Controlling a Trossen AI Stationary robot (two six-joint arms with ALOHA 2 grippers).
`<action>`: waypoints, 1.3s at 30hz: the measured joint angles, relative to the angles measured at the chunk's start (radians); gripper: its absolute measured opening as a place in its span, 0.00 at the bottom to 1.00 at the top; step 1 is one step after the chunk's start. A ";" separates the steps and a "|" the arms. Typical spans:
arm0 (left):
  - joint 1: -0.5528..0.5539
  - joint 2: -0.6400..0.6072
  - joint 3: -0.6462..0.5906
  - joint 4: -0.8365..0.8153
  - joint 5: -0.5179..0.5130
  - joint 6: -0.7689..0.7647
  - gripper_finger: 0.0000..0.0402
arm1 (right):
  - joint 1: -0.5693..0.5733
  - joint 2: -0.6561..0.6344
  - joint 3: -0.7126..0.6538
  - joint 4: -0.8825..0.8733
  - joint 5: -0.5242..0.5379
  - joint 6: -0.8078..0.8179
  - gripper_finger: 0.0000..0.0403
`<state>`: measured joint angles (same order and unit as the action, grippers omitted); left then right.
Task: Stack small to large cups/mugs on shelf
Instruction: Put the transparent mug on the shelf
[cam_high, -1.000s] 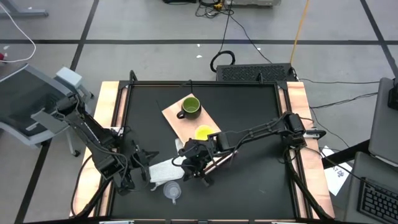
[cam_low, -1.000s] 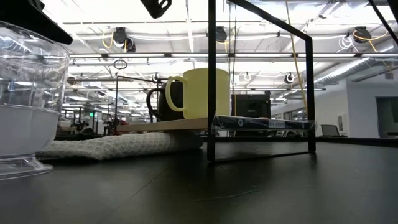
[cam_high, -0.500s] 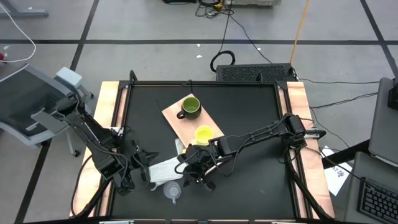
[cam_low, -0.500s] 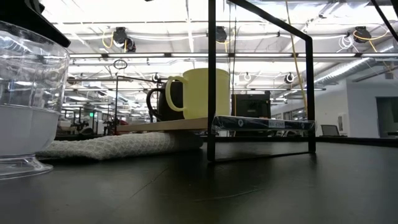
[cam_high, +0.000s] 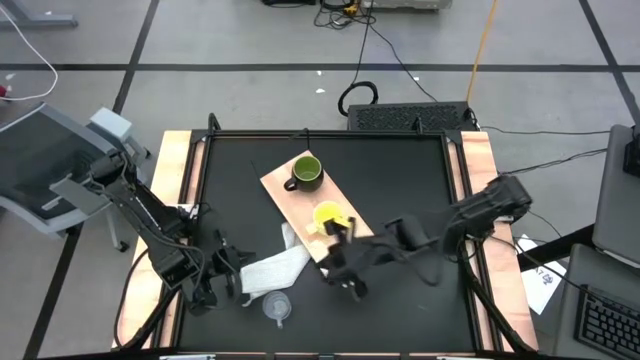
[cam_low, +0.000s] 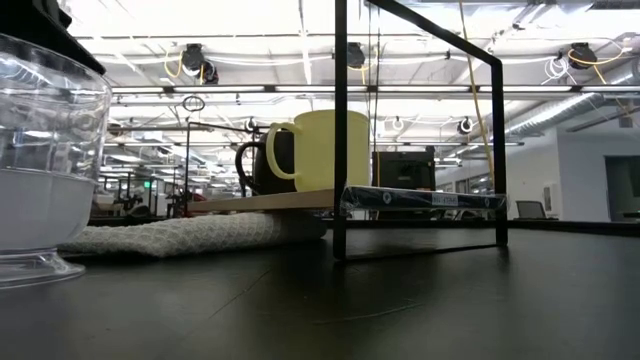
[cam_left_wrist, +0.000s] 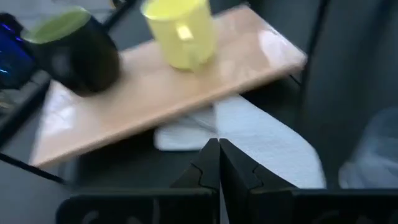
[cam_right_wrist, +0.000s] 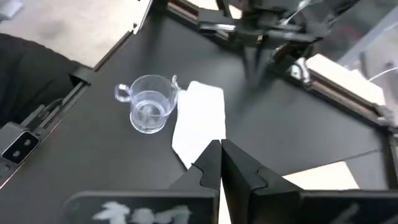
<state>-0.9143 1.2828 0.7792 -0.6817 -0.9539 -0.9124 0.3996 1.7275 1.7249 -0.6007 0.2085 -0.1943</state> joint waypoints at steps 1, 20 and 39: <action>0.000 0.000 0.000 0.029 0.024 0.023 0.01 | 0.015 -0.023 -0.026 0.009 0.031 0.003 0.00; 0.216 0.000 0.000 0.345 0.586 0.194 0.24 | 0.074 -0.511 -0.774 0.483 0.188 0.183 0.00; 0.362 0.026 0.084 0.220 0.947 0.142 0.51 | 0.074 -0.603 -0.926 0.575 0.180 0.202 0.00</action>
<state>-0.5523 1.3083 0.8631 -0.4613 -0.0067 -0.7709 0.4736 1.1244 0.7990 -0.0261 0.3882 0.0074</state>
